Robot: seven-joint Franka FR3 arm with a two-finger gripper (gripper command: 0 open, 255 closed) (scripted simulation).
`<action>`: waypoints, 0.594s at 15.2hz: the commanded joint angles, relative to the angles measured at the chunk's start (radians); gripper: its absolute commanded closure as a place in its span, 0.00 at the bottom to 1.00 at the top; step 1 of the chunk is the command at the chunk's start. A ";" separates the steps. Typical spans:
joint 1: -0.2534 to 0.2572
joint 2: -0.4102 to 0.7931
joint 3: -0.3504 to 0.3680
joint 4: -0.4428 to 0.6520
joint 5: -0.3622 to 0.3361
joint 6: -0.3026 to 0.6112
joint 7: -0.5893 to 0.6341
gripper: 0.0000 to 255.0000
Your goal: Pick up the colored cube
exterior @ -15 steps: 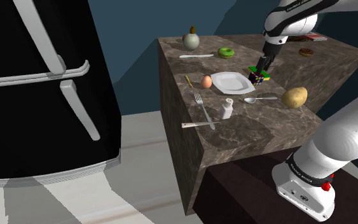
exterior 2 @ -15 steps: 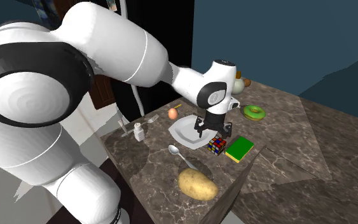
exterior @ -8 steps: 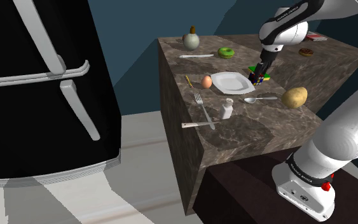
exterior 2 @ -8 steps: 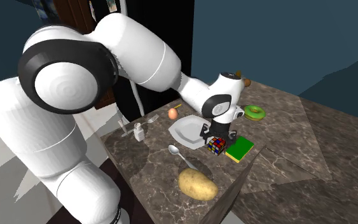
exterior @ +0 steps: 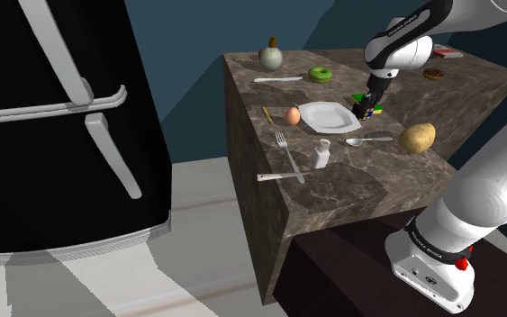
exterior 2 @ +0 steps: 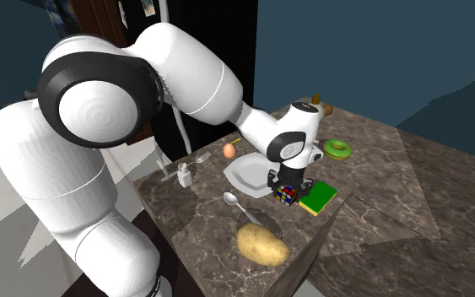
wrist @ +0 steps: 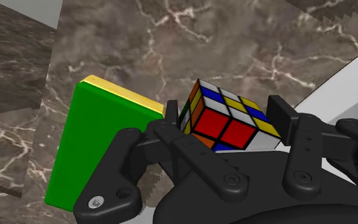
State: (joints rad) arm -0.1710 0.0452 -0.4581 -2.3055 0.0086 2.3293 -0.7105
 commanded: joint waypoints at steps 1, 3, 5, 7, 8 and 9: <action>0.000 0.001 0.000 0.000 0.000 0.001 0.000 1.00; 0.000 0.001 0.000 0.000 0.001 0.001 0.000 1.00; 0.000 0.001 0.000 0.000 0.001 0.001 0.000 1.00; 0.001 -0.007 0.001 0.004 -0.005 -0.011 0.005 1.00; 0.002 -0.017 0.000 0.009 -0.010 -0.024 0.009 1.00; 0.002 -0.026 0.000 0.014 -0.016 -0.037 0.013 1.00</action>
State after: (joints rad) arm -0.1696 0.0287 -0.4583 -2.2954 -0.0015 2.3046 -0.7027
